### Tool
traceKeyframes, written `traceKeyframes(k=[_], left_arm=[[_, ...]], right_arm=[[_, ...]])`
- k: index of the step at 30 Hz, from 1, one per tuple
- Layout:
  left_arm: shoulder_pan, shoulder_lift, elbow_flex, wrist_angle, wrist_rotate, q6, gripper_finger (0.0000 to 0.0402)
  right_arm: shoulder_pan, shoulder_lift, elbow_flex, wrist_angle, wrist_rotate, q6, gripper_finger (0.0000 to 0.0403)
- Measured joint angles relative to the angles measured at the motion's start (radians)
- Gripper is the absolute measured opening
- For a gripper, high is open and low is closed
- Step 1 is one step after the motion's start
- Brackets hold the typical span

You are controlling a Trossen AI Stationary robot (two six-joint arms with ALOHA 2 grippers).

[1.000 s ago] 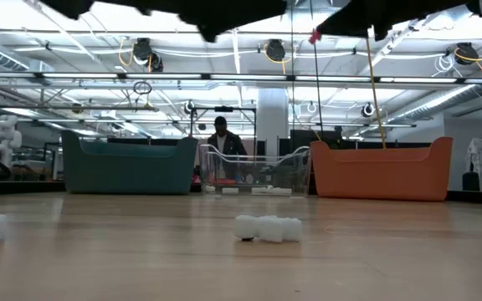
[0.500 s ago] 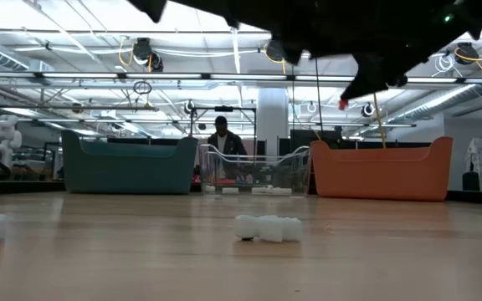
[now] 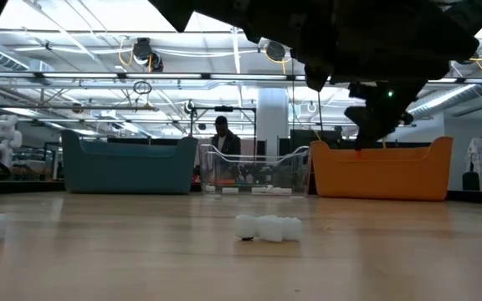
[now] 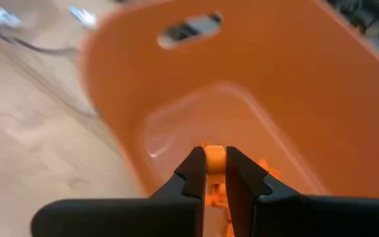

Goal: Sort Halloween decoration
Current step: Put the orange skeleton toy into the orange bin, then put the green skeleton toy into the blue bin

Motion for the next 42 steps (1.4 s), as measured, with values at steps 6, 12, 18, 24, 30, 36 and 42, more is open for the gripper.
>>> traceKeyframes(k=[6, 12, 18, 24, 30, 36, 42], left_arm=[[0.000, 0.017, 0.000, 0.016, 0.021, -0.012, 0.0167], [-0.002, 0.036, 0.001, 0.041, 0.063, -0.013, 0.0167], [-0.027, 0.054, 0.002, 0.055, 0.071, -0.016, 0.0167], [-0.051, 0.083, 0.011, 0.059, 0.074, -0.016, 0.0167], [-0.064, 0.150, 0.055, 0.108, 0.079, -0.042, 0.0167], [-0.083, 0.217, 0.133, 0.111, 0.083, -0.038, 0.0167], [-0.101, 0.245, 0.161, 0.086, 0.027, -0.038, 0.0167]], right_arm=[[-0.106, 0.079, 0.000, 0.002, -0.103, 0.021, 0.0023], [-0.153, 0.140, 0.000, -0.002, -0.119, 0.044, 0.0057], [-0.156, 0.131, 0.000, -0.006, -0.126, 0.058, 0.0110], [-0.127, 0.040, 0.000, -0.011, -0.178, 0.067, 0.0145], [-0.003, -0.174, 0.000, -0.055, -0.195, 0.064, 0.0148], [0.161, -0.359, 0.000, -0.071, -0.196, 0.053, 0.0143], [0.281, -0.438, 0.000, -0.070, -0.196, 0.074, 0.0142]])
